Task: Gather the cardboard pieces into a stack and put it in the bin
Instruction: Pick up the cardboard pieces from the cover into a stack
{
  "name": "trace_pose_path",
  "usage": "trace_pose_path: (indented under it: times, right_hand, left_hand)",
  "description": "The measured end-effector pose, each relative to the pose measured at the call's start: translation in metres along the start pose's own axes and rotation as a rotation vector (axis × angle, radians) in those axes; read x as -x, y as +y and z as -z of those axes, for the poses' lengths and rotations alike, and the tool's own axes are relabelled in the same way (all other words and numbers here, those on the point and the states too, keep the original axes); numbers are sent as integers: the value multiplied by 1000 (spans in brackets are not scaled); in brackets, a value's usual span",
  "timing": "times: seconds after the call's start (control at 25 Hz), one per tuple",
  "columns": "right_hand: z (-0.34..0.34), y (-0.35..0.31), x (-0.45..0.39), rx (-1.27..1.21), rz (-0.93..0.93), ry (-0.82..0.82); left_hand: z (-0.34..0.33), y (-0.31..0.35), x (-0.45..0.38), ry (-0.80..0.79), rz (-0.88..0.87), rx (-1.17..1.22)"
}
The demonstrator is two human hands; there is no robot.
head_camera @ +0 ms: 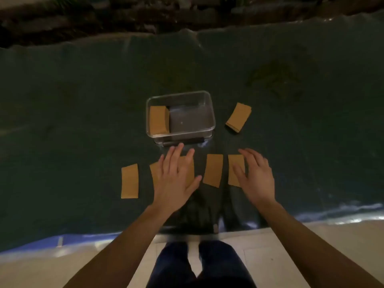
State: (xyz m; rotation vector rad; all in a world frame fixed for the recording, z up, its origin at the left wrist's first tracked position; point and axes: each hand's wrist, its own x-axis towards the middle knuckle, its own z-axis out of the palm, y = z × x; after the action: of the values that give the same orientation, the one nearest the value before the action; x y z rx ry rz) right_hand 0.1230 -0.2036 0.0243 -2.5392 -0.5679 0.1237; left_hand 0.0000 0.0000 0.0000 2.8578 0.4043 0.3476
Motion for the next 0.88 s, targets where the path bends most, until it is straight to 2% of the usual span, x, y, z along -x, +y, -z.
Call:
trace_pose_path:
  times: [0.08,0.16,0.24,0.48,0.88]
  right_hand:
    - [-16,14,-11,48,-138,-67]
    - [-29,26,-18,167,-241,-210]
    - [-47,34,-22,232,-290,-302]
    - [-71,44,-34,157,-483,-327]
    - [-88,53,-44,-8,-619,-322]
  left_hand:
    - [-19,10,-13,-61,10,-6]
    - [-40,22,-23,-180,56,-31]
    - [-64,34,-30,-279,111,-64]
    - [-102,58,-46,-332,305,-77]
    - [-114,71,-56,-428,530,57]
